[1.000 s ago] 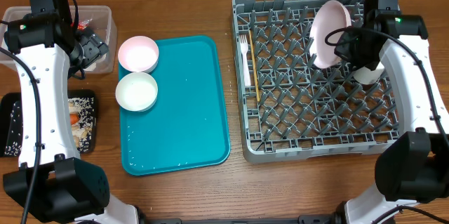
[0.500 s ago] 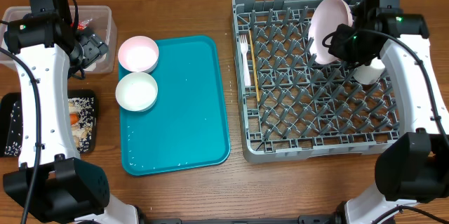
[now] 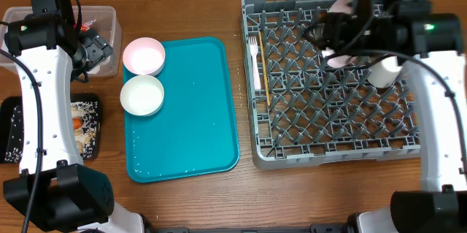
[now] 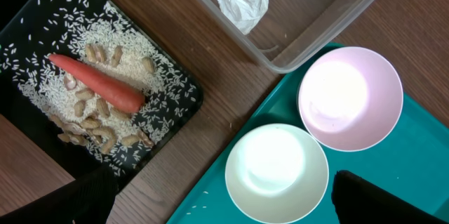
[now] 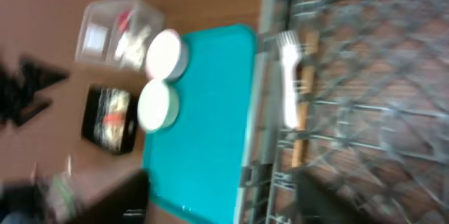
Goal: Sort waste into correct bins and load items into the dishwasher rack
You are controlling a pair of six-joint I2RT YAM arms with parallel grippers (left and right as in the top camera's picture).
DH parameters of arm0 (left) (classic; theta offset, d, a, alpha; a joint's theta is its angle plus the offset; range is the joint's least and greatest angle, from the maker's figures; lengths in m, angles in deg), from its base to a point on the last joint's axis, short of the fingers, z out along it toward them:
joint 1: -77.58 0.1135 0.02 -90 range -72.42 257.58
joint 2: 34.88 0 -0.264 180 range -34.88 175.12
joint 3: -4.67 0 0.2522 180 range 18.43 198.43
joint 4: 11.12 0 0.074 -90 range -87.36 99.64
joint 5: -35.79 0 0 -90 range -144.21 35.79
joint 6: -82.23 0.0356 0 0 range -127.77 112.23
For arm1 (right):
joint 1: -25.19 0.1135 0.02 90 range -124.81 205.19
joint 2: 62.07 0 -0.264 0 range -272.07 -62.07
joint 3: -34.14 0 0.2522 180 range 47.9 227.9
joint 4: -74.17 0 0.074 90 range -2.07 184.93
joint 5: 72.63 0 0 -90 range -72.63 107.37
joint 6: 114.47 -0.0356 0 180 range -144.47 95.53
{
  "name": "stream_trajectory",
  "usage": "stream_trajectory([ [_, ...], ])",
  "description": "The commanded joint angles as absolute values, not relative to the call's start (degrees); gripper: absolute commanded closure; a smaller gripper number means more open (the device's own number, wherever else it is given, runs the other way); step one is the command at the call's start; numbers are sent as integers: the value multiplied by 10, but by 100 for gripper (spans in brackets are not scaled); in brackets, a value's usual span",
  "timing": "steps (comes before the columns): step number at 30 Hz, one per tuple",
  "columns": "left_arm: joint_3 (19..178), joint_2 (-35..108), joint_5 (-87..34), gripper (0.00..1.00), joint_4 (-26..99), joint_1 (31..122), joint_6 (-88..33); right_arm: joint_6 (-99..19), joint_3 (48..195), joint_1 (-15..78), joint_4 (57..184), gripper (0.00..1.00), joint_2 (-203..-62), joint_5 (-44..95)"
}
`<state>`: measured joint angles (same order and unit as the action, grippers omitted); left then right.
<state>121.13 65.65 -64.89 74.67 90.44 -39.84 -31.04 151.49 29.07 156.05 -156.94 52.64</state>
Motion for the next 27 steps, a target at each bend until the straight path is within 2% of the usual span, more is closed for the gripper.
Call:
stream_trajectory([
  [1, 1217, 656, -647, 0, 746, 905, -408, -307, 1514, 369, 1534, 0, -1567, 533],
  [5, 1217, 656, -647, 0, 746, 905, -408, -306, 1509, 436, 1497, 0, -1569, 470],
  [12, 1217, 656, -647, 0, 746, 905, -408, -306, 1509, 504, 1514, 0, -1569, 469],
  [27, 1217, 656, -647, 0, 746, 905, -408, -306, 1509, 514, 1541, 0, -1569, 470],
])
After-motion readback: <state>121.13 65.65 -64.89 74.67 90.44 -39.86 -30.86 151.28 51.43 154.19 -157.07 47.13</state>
